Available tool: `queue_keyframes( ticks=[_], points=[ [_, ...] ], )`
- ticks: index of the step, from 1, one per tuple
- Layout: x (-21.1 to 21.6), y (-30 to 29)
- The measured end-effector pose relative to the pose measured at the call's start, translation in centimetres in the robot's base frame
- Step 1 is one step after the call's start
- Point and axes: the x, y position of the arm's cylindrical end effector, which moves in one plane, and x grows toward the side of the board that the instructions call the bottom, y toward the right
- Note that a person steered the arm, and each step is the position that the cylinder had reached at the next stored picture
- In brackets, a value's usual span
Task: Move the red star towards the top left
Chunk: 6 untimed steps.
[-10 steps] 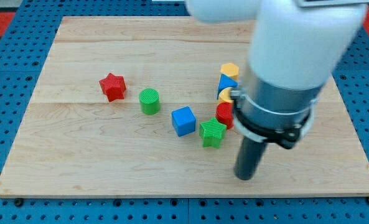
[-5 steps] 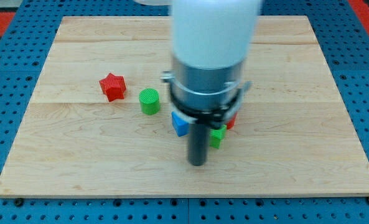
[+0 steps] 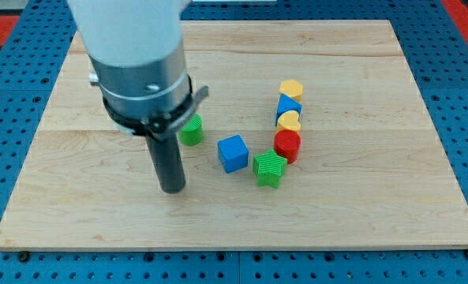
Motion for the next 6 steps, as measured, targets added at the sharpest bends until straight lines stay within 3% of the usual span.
queue_keyframes(
  ticks=[6],
  points=[
    [-24.5,-9.6]
  ],
)
